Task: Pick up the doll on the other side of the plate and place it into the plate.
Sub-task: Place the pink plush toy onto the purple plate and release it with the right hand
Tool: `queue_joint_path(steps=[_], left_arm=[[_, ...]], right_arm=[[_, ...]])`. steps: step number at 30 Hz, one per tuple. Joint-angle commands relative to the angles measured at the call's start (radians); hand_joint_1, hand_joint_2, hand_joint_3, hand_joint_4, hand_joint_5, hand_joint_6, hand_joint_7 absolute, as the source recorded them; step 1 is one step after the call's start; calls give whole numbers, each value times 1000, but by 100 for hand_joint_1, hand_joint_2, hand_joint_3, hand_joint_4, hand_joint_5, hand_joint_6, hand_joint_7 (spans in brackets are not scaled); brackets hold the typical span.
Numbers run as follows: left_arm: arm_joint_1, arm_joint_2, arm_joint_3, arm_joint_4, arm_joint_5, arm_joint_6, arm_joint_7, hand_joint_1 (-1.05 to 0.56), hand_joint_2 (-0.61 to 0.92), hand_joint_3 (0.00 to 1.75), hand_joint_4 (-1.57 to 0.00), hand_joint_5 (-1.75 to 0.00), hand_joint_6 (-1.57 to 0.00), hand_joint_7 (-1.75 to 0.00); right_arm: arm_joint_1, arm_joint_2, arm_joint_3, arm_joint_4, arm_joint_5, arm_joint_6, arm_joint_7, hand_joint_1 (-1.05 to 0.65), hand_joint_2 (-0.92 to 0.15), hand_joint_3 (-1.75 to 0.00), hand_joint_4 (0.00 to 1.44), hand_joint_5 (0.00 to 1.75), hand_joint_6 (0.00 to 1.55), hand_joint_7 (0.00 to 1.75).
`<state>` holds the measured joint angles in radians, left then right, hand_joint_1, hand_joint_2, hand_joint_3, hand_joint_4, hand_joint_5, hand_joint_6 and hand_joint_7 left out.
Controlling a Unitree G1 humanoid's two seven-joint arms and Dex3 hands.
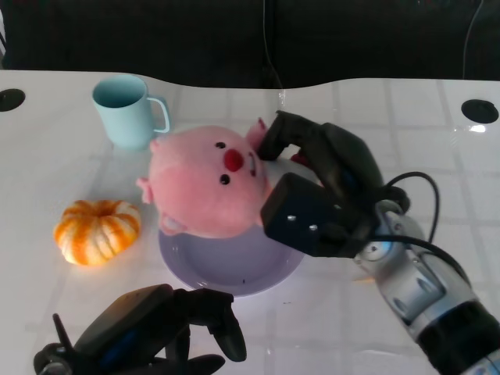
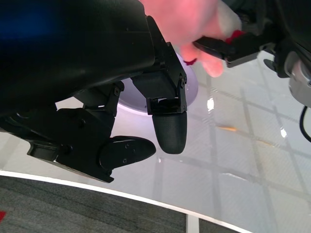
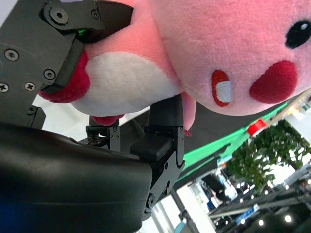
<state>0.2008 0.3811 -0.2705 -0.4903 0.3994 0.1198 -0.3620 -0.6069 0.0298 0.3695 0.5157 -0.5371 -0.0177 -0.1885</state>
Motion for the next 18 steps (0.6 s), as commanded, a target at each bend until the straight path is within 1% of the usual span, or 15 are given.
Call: queue_joint_path(steps=[1,3,4,5,6,7,8,9,11,14,18], left_arm=[[4,5,-5,-20,18,9,-1,-15,76,57,-69,-161,-77,-100],[4,3,-9,-22,24,10,-1,-15,77,56,-70,-159,-77,-99],[5,1,-9,-24,27,10,-1,-15,77,56,-70,-159,-77,-98],[5,1,-10,-26,29,13,-3,-15,77,56,-70,-158,-77,-98],[4,1,-11,-28,31,14,-4,-15,77,55,-70,-158,-77,-98],[4,1,-11,-28,31,14,-5,-15,77,55,-70,-158,-78,-98],[4,1,-11,-28,32,15,-5,-15,77,55,-70,-157,-78,-97],[4,2,-12,-28,33,16,-5,-15,77,55,-70,-157,-78,-97],[5,3,-11,-28,33,12,-4,-16,77,55,-70,-157,-78,-97],[5,3,-9,-30,33,15,-6,-16,77,54,-70,-157,-78,-96],[1,3,-8,-17,30,5,-3,-15,77,53,-70,-157,-78,-96]], right_arm=[[-39,11,5,33,-5,3,-10,-13,-31,-131,92,175,78,175],[-38,15,8,40,-10,0,-12,-12,-32,-129,92,175,76,175],[-33,16,9,35,-9,2,-4,-12,-33,-125,88,175,77,163],[-28,15,13,22,-8,13,19,-15,-45,-101,74,147,67,113],[-24,11,19,12,-8,20,40,-19,-58,-77,68,113,62,76],[-22,4,27,5,-12,23,61,-21,-69,-56,65,88,59,48],[-22,-6,38,-1,-21,29,82,-26,-78,-39,54,66,52,24],[-21,-15,48,-7,-31,31,97,-29,-83,-29,46,57,48,14],[-17,-33,65,-21,-50,37,124,-37,-90,-16,32,46,41,3],[-8,-60,83,-54,-69,55,170,-47,-92,-16,19,47,35,0],[13,-93,93,-109,-84,76,224,-55,-92,-18,7,47,30,0]])
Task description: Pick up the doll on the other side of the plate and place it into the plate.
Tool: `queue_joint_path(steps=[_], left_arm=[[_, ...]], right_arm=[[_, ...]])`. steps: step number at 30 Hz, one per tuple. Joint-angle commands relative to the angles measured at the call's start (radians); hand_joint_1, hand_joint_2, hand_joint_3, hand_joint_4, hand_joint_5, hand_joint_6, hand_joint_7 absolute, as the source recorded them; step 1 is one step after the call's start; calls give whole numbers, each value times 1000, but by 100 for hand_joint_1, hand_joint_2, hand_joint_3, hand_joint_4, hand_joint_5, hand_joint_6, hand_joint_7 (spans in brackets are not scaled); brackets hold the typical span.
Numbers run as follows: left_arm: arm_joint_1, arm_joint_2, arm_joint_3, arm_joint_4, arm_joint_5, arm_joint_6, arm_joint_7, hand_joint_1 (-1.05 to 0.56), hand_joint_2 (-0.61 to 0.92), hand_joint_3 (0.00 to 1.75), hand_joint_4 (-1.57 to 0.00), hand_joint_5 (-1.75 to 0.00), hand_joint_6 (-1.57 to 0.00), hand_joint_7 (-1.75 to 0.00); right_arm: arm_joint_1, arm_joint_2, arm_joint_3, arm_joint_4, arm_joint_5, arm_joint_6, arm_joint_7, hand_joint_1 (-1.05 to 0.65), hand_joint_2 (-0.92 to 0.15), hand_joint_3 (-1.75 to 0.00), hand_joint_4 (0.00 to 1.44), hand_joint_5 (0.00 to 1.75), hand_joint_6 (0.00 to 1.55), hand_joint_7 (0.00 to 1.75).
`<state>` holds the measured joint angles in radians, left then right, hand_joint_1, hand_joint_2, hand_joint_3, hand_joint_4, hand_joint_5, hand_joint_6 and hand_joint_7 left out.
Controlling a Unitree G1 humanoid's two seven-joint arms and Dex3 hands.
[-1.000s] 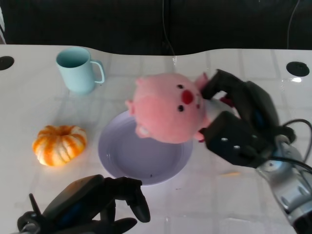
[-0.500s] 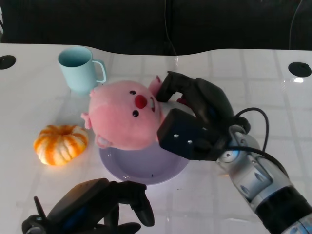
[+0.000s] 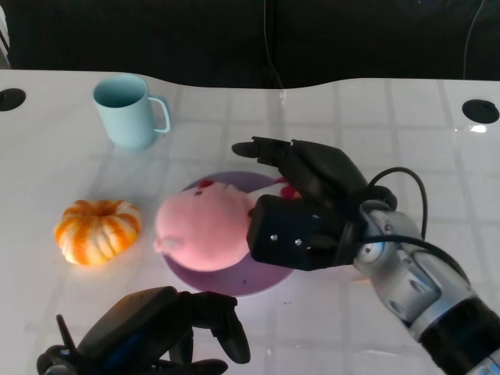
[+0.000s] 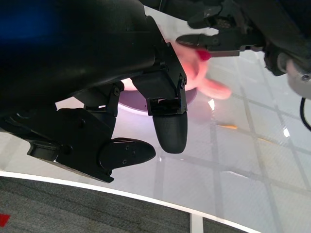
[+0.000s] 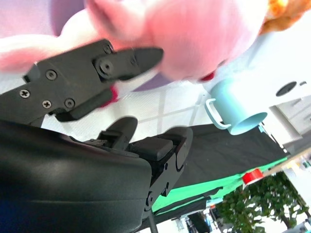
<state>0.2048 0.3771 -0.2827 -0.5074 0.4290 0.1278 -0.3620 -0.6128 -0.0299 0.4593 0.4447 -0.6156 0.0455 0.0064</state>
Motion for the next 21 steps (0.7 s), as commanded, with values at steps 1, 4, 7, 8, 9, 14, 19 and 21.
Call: queue_joint_path(steps=[1,4,7,8,9,14,19,21], left_arm=[[-4,7,4,3,0,-4,-2,-15,78,53,-70,-157,-78,-95],[-8,5,4,9,0,-2,-1,-15,79,53,-71,-160,-79,-95],[-13,5,3,13,2,0,-3,-16,79,51,-69,-161,-78,-95],[-13,5,2,13,2,-1,-3,-16,79,51,-69,-161,-78,-95],[-15,5,2,13,3,2,-4,-16,80,51,-69,-160,-78,-95],[-15,6,1,17,6,-6,2,-16,80,49,-69,-160,-78,-95],[-10,1,4,19,-3,-20,10,-15,80,48,-71,-160,-80,-96],[-11,1,3,16,0,-13,4,-17,81,49,-71,-159,-79,-96]], right_arm=[[26,-42,2,-51,-6,12,37,-55,-92,-18,5,47,30,0],[54,-79,-7,-97,0,-10,50,-55,-92,-16,6,49,32,1],[76,-110,-22,-146,13,-20,67,-56,-92,-15,8,52,34,3],[82,-117,-26,-160,16,-21,73,-56,-92,-15,9,52,35,3],[96,-134,-35,-192,21,-26,85,-56,-92,-15,10,53,36,3],[184,-215,-84,-359,56,-49,147,-55,-92,-15,20,60,41,5],[295,-267,-154,-520,92,-32,193,-49,-92,-16,31,86,54,10],[346,-285,-192,-579,121,-26,213,-44,-92,-14,42,89,63,14]])
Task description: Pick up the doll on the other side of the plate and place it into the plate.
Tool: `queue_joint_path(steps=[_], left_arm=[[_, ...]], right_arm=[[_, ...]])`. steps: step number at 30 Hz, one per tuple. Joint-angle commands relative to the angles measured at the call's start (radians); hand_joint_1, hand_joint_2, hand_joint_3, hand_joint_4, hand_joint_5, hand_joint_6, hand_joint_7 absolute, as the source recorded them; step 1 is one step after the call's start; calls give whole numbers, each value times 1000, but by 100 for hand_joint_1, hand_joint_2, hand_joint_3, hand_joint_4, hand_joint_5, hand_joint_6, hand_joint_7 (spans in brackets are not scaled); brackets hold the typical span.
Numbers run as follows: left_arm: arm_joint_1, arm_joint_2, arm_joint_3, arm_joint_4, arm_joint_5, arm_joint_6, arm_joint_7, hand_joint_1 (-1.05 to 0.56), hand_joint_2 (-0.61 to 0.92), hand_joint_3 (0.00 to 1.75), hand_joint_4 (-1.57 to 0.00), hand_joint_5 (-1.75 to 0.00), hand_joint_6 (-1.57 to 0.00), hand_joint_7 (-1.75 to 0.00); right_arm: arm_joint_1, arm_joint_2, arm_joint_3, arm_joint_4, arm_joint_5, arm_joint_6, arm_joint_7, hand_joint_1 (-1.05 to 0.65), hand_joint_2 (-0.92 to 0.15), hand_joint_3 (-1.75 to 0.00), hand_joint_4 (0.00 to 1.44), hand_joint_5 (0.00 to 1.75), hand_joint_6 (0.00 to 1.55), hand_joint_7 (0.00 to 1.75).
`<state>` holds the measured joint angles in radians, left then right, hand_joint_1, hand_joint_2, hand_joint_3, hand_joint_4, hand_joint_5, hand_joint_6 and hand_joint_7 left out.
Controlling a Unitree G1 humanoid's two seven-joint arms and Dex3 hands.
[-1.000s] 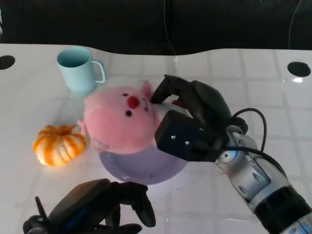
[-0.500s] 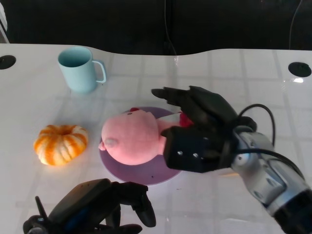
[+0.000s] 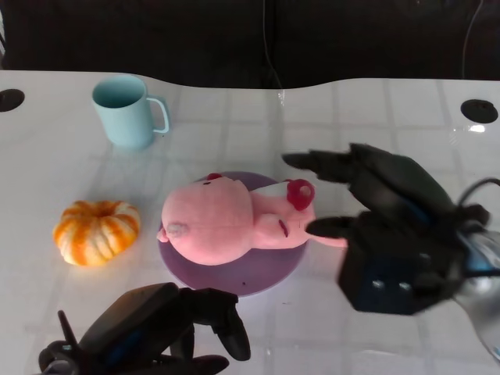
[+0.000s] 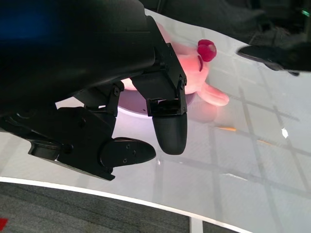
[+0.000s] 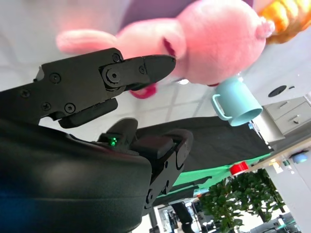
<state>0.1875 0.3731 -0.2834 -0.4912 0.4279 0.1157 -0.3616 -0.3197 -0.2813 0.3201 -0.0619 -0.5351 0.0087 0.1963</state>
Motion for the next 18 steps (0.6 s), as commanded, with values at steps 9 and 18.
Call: queue_joint_path(steps=[9,18], left_arm=[[23,4,0,-23,19,7,1,-16,82,43,-69,-156,-78,-95],[26,11,18,-23,6,-2,-3,-15,84,38,-70,-159,-80,-92]], right_arm=[[272,-112,-196,-211,145,-32,53,-14,-92,-8,84,91,96,24],[429,-158,-271,-350,219,22,151,1,-88,-26,89,128,110,46]])
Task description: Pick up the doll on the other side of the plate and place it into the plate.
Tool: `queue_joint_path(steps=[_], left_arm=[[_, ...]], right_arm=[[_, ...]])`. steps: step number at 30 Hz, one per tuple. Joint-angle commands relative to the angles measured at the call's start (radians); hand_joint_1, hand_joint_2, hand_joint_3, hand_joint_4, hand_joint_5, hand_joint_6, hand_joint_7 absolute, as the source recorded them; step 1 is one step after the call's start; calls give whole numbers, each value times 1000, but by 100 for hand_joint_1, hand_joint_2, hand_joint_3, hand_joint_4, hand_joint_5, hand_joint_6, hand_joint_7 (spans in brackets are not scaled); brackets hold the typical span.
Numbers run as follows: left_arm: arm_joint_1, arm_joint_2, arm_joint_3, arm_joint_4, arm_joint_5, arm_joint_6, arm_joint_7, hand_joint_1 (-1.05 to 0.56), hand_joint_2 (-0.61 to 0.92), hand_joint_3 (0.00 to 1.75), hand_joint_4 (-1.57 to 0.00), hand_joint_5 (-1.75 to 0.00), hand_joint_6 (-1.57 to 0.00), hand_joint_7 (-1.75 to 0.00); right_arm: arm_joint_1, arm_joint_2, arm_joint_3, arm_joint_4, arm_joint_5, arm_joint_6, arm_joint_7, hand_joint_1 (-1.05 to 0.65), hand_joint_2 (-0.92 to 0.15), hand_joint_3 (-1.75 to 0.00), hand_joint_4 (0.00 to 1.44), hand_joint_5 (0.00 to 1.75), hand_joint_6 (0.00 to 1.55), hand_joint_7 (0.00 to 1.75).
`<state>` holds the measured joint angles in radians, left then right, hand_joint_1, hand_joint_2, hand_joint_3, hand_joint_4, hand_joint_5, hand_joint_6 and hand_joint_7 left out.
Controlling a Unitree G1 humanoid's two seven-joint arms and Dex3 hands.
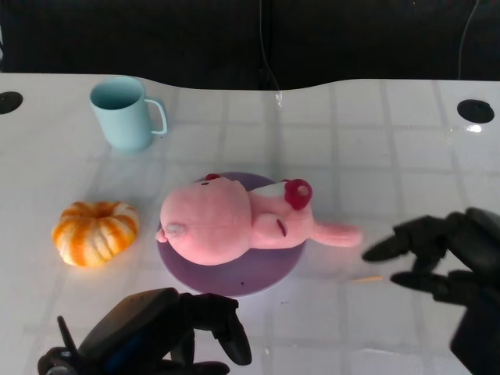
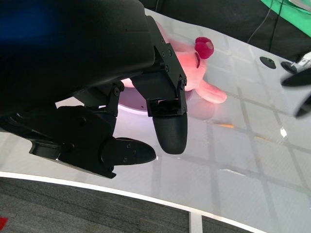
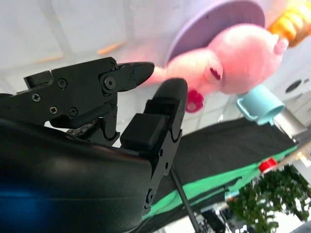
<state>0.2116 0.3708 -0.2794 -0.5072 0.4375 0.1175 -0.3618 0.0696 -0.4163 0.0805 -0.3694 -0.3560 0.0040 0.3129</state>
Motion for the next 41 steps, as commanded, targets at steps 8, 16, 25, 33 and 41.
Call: queue_joint_path(steps=[8,16,25,33,41], left_arm=[[-5,28,36,15,-31,-21,-9,-15,85,40,-70,-159,-80,-95],[-6,33,43,33,-40,-35,-8,-15,85,41,-69,-160,-78,-97],[-12,45,57,62,-55,-62,-9,-15,85,40,-67,-161,-77,-97],[-10,55,62,65,-58,-61,-13,-15,86,39,-67,-161,-77,-98],[-12,56,62,77,-62,-74,-8,-14,87,36,-67,-159,-76,-98]], right_arm=[[49,2,-14,-7,14,52,12,5,-45,-119,81,173,84,122],[17,-8,22,68,-52,40,-11,-4,-41,-121,81,175,79,141],[1,-1,62,83,-99,63,-11,-7,-42,-118,81,175,77,142],[2,2,76,69,-118,82,-6,-8,-44,-115,79,175,76,141],[-2,-7,76,77,-120,71,-10,-8,-46,-113,79,173,76,140]])
